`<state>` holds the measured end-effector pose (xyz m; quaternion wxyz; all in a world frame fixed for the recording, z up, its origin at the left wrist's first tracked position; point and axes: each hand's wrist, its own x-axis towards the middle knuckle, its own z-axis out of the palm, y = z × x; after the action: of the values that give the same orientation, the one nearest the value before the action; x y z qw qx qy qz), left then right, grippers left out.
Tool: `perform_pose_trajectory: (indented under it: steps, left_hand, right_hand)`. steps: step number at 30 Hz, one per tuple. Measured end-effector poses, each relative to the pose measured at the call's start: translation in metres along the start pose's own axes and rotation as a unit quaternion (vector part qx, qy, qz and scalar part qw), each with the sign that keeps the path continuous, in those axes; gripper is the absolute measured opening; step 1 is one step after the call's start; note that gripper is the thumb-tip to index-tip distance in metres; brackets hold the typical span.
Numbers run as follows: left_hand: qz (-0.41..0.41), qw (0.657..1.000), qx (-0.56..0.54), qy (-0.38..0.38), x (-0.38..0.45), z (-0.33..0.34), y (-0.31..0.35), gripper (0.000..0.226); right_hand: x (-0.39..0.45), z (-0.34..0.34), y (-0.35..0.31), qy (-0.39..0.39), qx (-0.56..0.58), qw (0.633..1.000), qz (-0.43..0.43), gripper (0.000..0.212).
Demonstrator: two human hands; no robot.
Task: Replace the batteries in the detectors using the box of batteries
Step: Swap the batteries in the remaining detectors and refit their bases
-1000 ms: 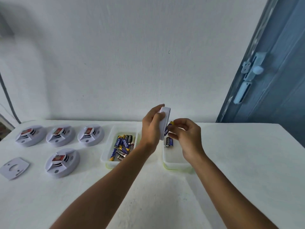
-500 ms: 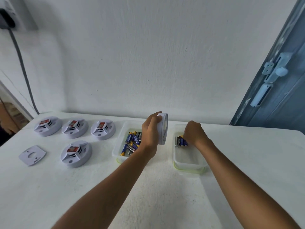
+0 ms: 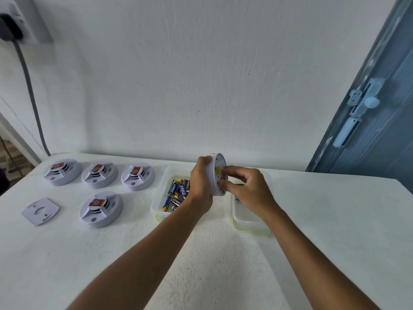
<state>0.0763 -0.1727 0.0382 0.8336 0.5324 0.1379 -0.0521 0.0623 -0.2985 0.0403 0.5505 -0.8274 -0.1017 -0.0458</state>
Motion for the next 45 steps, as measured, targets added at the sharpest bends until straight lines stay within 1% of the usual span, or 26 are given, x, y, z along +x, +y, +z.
perform_pose_trajectory:
  steps: [2,4,11,14,16,19,21,23,24,25,26,27,28,30,32,35,39,41,43,45]
  left_hand:
    - [-0.005,1.000,-0.022,-0.004,-0.001,0.000,0.001,0.038]
    - [-0.006,0.999,-0.033,-0.010,0.000,-0.001,0.001,0.038]
    - [-0.008,1.000,-0.026,0.003,-0.002,0.002,0.002,0.036]
    - [-0.024,0.998,-0.063,0.007,0.000,0.002,0.006,0.033]
    - [-0.035,0.994,-0.101,-0.002,0.001,0.000,0.009,0.034]
    - [-0.054,0.991,-0.121,-0.020,0.004,-0.003,0.013,0.039]
    - [-0.055,0.991,-0.120,-0.029,0.004,-0.002,0.012,0.042]
    - [-0.048,0.992,-0.117,-0.023,0.006,-0.003,0.011,0.036]
    - [-0.045,0.993,-0.112,-0.010,0.007,-0.005,0.011,0.033]
    - [-0.043,0.993,-0.106,0.000,0.009,-0.008,0.010,0.032]
    - [-0.044,0.994,-0.104,0.007,0.010,-0.011,0.010,0.031]
    - [-0.047,0.993,-0.104,0.011,0.012,-0.015,0.009,0.032]
    - [-0.052,0.993,-0.103,0.013,0.012,-0.017,0.008,0.032]
    - [-0.055,0.993,-0.104,0.012,0.012,-0.024,0.005,0.034]
    - [-0.054,0.993,-0.103,0.012,0.010,-0.028,0.002,0.035]
    - [-0.053,0.994,-0.099,0.020,0.008,-0.032,0.000,0.032]
    - [-0.047,0.993,-0.103,0.017,0.009,-0.043,0.001,0.033]
    - [-0.041,0.994,-0.103,0.014,0.009,-0.050,0.003,0.033]
    - [-0.035,0.994,-0.107,0.010,0.010,-0.057,0.007,0.033]
    - [-0.029,0.993,-0.116,0.008,0.011,-0.067,0.013,0.034]
  right_hand:
    - [-0.001,0.000,0.000,-0.002,0.001,1.000,-0.004,0.031]
    - [-0.003,0.000,0.000,0.002,0.007,1.000,-0.014,0.032]
    - [-0.007,0.008,0.000,0.045,-0.019,0.997,-0.061,0.032]
    - [-0.013,0.014,0.001,0.079,-0.020,0.990,-0.112,0.030]
    - [-0.015,0.014,0.004,0.063,-0.024,0.985,-0.158,0.032]
    - [-0.015,0.007,0.011,0.028,-0.078,0.972,-0.221,0.028]
    - [-0.012,0.002,0.012,0.055,-0.074,0.968,-0.231,0.022]
    - [-0.005,-0.006,0.009,0.120,-0.022,0.975,-0.184,0.010]
    - [0.002,-0.012,0.009,0.151,-0.014,0.978,-0.146,0.005]
    - [0.009,-0.020,0.011,0.170,-0.033,0.980,-0.097,0.006]
    - [0.019,-0.028,0.016,0.164,-0.080,0.983,-0.034,0.009]
    - [0.028,-0.036,0.022,0.138,-0.153,0.978,0.030,0.009]
    - [0.035,-0.042,0.027,0.106,-0.240,0.961,0.083,0.007]
    - [0.043,-0.043,0.029,0.039,-0.382,0.912,0.143,0.005]
    - [0.045,-0.034,0.025,-0.010,-0.453,0.878,0.158,0.007]
    - [0.051,-0.019,0.022,-0.034,-0.489,0.857,0.159,0.014]
    - [0.057,-0.011,0.033,-0.060,-0.461,0.867,0.181,0.012]
    - [0.057,-0.013,0.037,-0.062,-0.444,0.872,0.194,0.019]
    - [0.057,-0.016,0.034,-0.054,-0.438,0.874,0.205,0.025]
    - [0.058,-0.013,0.023,-0.030,-0.445,0.876,0.185,0.020]
